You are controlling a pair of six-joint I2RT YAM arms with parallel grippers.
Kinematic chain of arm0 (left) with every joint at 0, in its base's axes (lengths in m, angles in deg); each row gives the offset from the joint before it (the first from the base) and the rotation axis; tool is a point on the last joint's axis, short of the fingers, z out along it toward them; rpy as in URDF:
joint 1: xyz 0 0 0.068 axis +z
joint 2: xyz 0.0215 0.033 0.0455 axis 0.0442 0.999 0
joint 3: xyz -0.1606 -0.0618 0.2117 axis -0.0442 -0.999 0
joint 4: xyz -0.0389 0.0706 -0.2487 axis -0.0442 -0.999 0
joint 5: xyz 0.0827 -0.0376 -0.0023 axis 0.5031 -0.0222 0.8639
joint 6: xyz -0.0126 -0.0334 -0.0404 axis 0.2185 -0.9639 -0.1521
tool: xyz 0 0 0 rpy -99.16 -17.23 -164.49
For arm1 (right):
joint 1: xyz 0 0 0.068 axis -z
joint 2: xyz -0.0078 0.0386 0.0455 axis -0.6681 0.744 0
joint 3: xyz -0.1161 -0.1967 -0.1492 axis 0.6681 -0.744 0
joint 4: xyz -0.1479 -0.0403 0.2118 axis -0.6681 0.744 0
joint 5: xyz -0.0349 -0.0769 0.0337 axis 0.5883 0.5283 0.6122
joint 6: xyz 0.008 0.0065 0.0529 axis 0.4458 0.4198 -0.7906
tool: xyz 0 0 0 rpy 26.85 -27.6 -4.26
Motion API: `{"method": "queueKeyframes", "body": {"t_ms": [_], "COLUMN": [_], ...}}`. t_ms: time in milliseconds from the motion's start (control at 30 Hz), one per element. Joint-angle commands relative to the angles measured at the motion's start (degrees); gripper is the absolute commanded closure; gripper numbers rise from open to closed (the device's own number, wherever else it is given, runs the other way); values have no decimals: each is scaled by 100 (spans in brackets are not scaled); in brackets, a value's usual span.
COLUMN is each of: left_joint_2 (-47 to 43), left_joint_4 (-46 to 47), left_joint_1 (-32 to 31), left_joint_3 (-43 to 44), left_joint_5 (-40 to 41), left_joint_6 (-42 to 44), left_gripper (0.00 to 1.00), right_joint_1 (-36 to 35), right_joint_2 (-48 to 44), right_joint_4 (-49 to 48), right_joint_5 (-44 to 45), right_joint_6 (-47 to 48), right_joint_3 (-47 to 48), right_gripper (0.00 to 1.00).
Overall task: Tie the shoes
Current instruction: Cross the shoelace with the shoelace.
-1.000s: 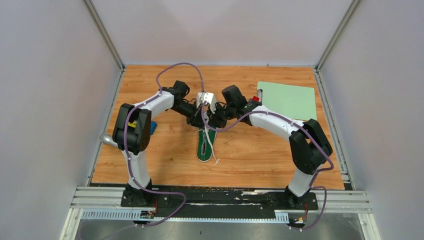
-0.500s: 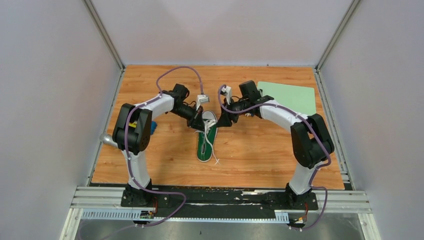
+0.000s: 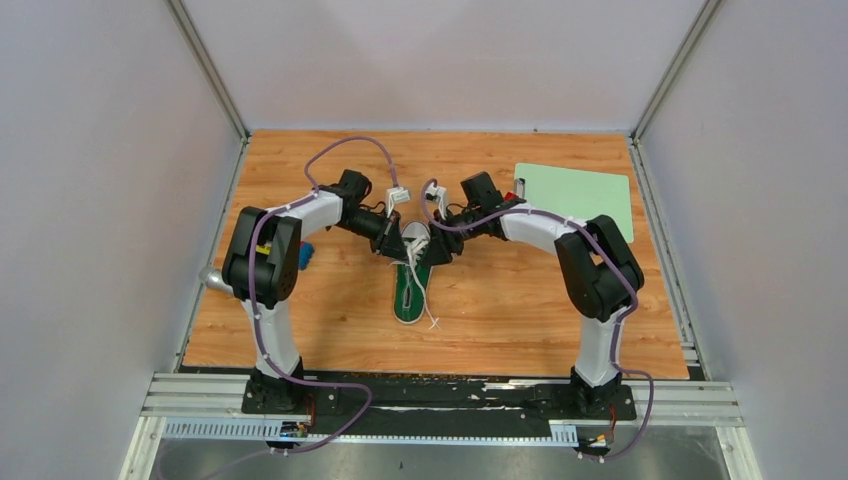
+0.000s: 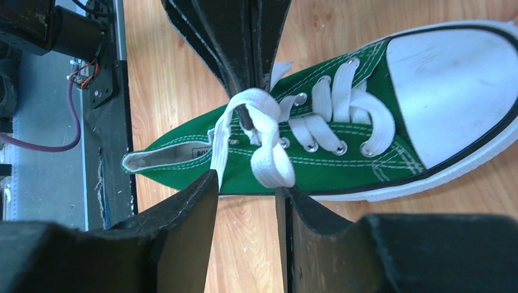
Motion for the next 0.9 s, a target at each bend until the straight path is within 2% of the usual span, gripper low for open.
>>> {"method": "queueKeyframes", "body": {"t_ms": [0,233,333,667,867], "left_joint_2": [-167,-211,-210,-240,-265], "left_joint_4": [157,17,1,-185,-229], "left_joint_1": [97,152,173,211,212], "left_joint_3": [-146,-158,-158,-135,-115], "left_joint_5": [-146,-387,-455,-461,-404], "left_joint_6": [-211,18,49,293,320], "left_gripper": [100,100,100,99,94], "right_joint_1": [-86,-253,-279,-278,-281], "right_joint_2": [164,429,526,523,552], "right_joint_4": [-471,-620,-621,-612,-612], "right_joint_5": [-102,-176,-219,-392,-505], "right_joint_6": [-121,-107,-69,-24,-101], "right_joint_3": [420,690,747,703,759], "right_gripper": [59,59,63,87,98]}}
